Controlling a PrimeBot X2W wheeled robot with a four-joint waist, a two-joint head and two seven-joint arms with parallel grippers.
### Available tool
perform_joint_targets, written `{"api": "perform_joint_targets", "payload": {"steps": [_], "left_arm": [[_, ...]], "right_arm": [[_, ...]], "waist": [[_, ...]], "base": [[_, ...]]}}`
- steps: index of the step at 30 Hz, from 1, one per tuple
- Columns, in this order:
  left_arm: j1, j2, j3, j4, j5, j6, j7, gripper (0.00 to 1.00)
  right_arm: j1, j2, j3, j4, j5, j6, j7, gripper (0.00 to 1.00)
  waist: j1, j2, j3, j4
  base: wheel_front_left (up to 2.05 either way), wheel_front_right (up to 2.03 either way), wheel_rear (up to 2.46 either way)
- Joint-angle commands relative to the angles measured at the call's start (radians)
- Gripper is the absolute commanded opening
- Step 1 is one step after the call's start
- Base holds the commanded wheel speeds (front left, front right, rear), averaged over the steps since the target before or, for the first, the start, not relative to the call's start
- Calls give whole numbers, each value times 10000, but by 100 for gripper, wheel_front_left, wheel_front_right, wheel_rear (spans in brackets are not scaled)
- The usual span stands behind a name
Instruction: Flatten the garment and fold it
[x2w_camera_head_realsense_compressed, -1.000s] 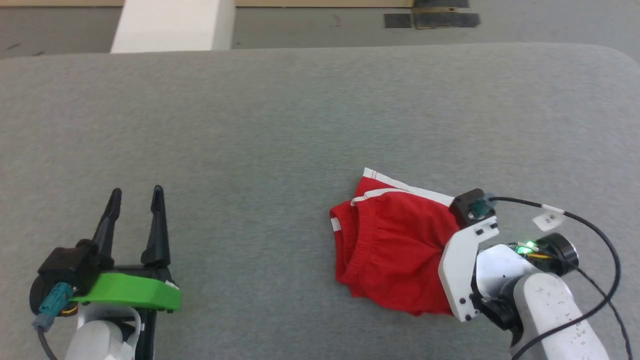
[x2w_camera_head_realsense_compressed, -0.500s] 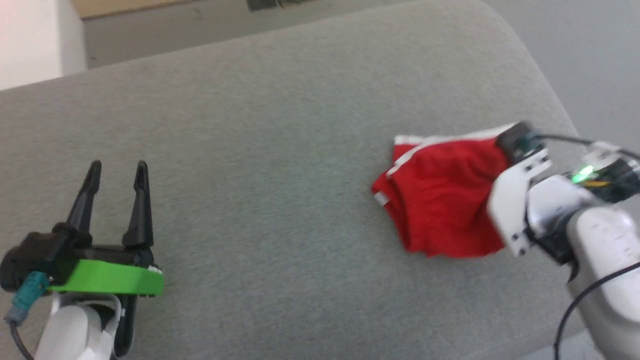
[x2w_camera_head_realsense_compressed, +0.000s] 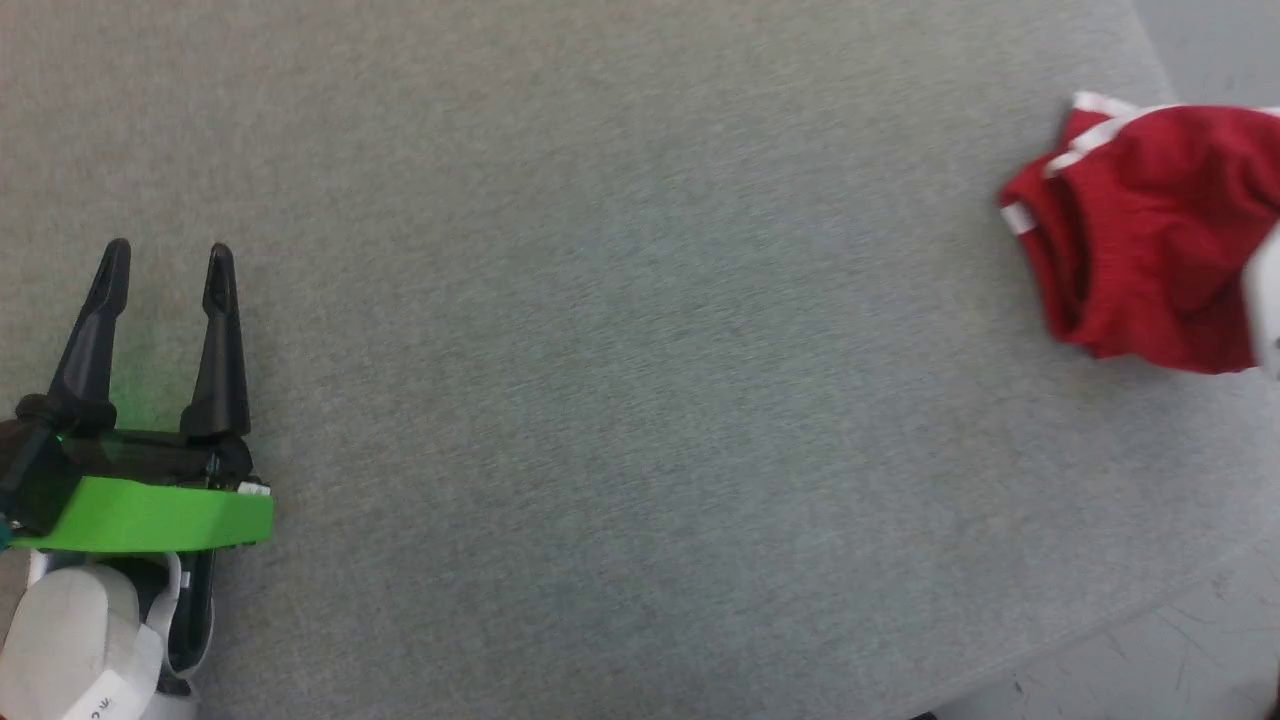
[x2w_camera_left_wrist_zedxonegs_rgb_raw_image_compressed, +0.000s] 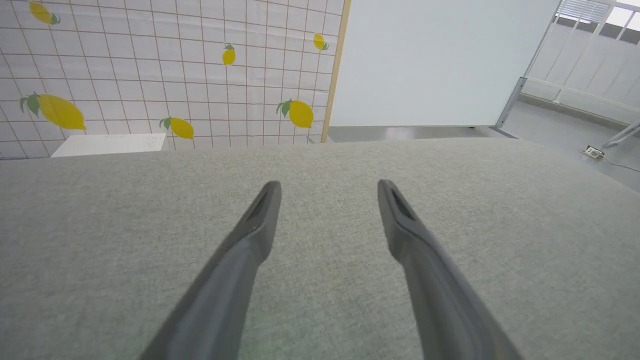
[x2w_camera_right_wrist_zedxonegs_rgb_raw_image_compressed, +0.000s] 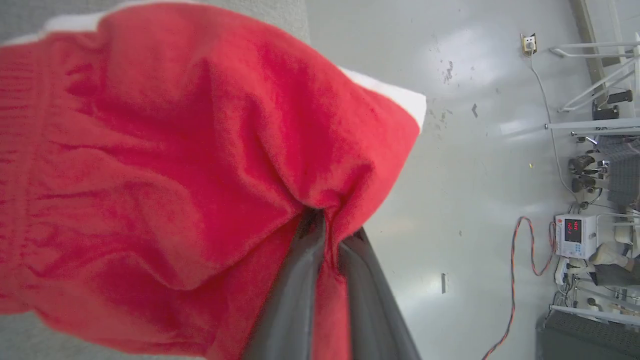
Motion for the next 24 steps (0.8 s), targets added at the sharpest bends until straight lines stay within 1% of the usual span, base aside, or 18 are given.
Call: {"api": "perform_joint_targets", "payload": {"steps": [1,3,4,6,10,13,16,17,18,20,24], "left_arm": [[-149,106,22,-11,-39,-38,-28,100],[-198,137,15,25,-77,-38,-31,100],[-223,145,9,48,-98,-38,-33,100],[-262,136,-4,114,-121,-38,-37,100],[-318,-21,-83,309,-136,-38,-42,100],[-327,-259,-200,430,-109,-38,-44,100],[-244,-528,-287,619,-69,-38,-45,100],[-199,-618,-291,700,-58,-38,-45,100],[-175,-686,-292,755,-46,-38,-45,100],[-84,-857,-238,881,-1,-38,-46,100],[37,-1224,3,1013,122,-26,-46,100]], "right_arm": [[-205,-11,-325,-2,-173,-17,-75,0],[-212,50,-819,-35,-387,-17,-55,0],[-203,81,-995,-61,-503,-17,-67,7],[-142,170,-1429,-50,-644,-17,6,100],[38,194,-2007,-243,-796,-17,158,100],[140,48,-2386,-671,-669,-17,204,100],[53,-41,-2673,-1331,-457,-17,-153,100],[-36,-9,-2736,-1618,-318,-17,-474,100],[-179,109,-2870,-1808,-155,-17,-776,100],[-426,386,-2748,-2133,101,-17,-1423,100],[-845,1414,-2264,-2596,801,-17,-2844,100]], "waist": [[-2,103,989,882],[-2,103,1063,1028],[-2,103,1069,1084],[-2,103,1006,1188],[-2,103,558,1345],[-2,103,-2,1451],[-2,103,-616,1560],[-2,103,-831,1599],[-2,103,-1002,1642],[-2,103,-1445,1723],[-2,103,-2249,1965]], "base": [[0,0,0],[0,0,0],[0,0,0],[0,0,0],[0,0,0],[0,0,0],[0,0,0],[0,0,0],[0,0,0],[0,0,0],[0,0,0]]}}
